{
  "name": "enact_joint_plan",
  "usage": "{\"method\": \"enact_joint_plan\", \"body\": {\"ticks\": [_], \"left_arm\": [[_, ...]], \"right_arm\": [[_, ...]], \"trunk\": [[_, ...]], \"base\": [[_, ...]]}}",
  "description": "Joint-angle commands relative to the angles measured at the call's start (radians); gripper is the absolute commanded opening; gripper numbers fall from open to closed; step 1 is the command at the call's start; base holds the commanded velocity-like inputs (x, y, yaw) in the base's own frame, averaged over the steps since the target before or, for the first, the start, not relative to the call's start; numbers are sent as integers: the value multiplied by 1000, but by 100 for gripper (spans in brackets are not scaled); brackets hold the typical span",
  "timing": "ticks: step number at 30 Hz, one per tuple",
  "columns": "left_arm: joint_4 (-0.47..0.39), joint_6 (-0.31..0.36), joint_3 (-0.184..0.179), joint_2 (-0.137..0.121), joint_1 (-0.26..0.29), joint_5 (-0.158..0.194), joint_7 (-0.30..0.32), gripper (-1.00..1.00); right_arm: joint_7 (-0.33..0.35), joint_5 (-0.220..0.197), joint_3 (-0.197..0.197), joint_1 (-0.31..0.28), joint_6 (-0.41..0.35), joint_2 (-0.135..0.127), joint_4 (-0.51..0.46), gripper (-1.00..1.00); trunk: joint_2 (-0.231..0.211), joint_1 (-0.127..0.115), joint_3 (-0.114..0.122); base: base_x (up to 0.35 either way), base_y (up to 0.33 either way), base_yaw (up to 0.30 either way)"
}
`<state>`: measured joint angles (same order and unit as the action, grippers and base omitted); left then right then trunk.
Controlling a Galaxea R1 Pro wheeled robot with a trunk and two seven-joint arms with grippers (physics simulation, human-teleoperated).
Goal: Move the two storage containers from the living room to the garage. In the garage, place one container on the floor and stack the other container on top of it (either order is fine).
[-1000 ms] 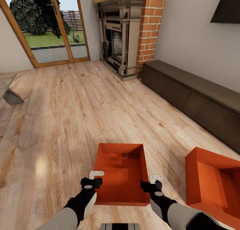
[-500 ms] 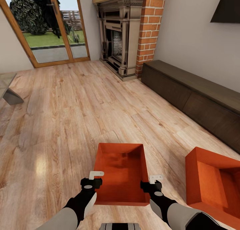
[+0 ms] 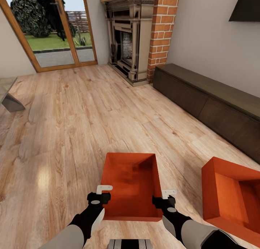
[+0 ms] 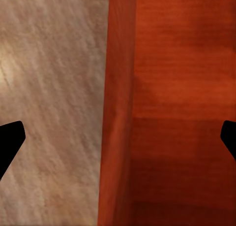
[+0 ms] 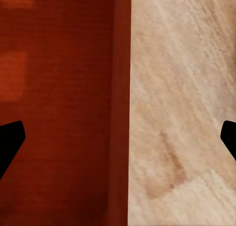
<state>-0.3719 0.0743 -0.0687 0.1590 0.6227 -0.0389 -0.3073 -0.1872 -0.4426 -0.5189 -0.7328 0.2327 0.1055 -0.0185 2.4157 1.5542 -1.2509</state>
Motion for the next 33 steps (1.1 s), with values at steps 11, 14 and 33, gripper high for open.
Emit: {"method": "enact_joint_plan", "body": {"ticks": [11, 14, 33], "left_arm": [[-4, 5, -8, -2, 0, -4, -7, 100], [-4, 5, -8, -2, 0, -4, -7, 100], [10, 4, -8, -27, 0, -1, -7, 100]], "right_arm": [[-3, -8, -7, 0, 6, 0, 1, 100], [-3, -8, -7, 0, 6, 0, 1, 100], [-3, -8, -7, 0, 7, 0, 1, 100]], "trunk": [[0, 0, -1], [0, 0, -1], [56, 30, -26]], "base": [[0, 0, 0], [0, 0, 0], [0, 0, 0]]}}
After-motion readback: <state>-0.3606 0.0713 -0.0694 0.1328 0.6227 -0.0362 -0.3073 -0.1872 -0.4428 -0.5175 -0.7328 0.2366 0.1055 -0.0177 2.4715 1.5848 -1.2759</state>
